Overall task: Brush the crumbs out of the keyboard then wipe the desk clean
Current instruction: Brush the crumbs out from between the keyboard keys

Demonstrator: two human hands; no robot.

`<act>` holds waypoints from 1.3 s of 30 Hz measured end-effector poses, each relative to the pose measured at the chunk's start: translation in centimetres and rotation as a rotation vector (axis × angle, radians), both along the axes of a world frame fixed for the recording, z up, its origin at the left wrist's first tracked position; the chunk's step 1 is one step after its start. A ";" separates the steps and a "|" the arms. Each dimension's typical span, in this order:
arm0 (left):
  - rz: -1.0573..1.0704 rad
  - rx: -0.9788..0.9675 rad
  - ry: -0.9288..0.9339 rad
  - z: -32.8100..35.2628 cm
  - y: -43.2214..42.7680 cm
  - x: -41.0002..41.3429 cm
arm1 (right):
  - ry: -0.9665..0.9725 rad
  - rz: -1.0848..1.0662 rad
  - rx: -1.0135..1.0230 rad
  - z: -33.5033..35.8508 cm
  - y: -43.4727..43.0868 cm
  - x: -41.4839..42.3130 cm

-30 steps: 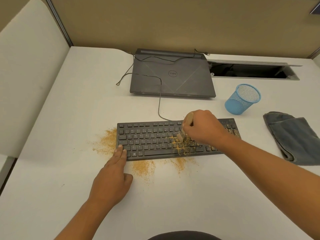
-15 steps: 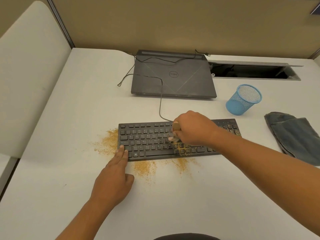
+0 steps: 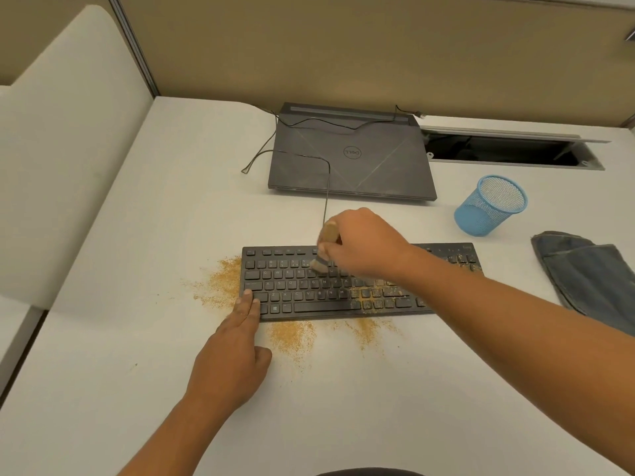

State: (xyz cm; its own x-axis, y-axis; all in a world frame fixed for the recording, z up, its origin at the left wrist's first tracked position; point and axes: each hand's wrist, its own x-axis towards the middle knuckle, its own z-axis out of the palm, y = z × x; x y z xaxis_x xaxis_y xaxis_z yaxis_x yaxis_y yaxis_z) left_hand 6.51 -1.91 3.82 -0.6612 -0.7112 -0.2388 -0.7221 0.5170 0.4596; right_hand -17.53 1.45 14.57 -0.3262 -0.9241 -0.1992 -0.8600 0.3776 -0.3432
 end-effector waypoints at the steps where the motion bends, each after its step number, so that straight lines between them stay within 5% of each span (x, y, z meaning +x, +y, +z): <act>1: 0.000 0.001 0.000 0.0 0.0 0.0 | -0.039 -0.004 0.003 -0.1 -0.2 0.4; 6: -0.002 0.006 -0.007 0.1 -0.1 0.0 | 0.019 0.116 0.211 -0.2 0.5 0.6; 12: -0.006 0.010 0.004 0.0 -0.1 0.0 | -0.076 0.116 0.108 -1.0 0.3 0.5; 17: -0.016 0.009 -0.011 0.3 -0.1 0.0 | 0.161 0.255 0.263 0.2 1.2 -0.9; 28: -0.020 -0.005 -0.002 0.3 0.1 0.0 | -0.017 -0.070 -0.014 -2.0 4.2 -3.2; 39: -0.023 -0.010 -0.014 0.1 0.1 0.0 | -0.025 -0.080 0.031 -2.6 6.3 -2.4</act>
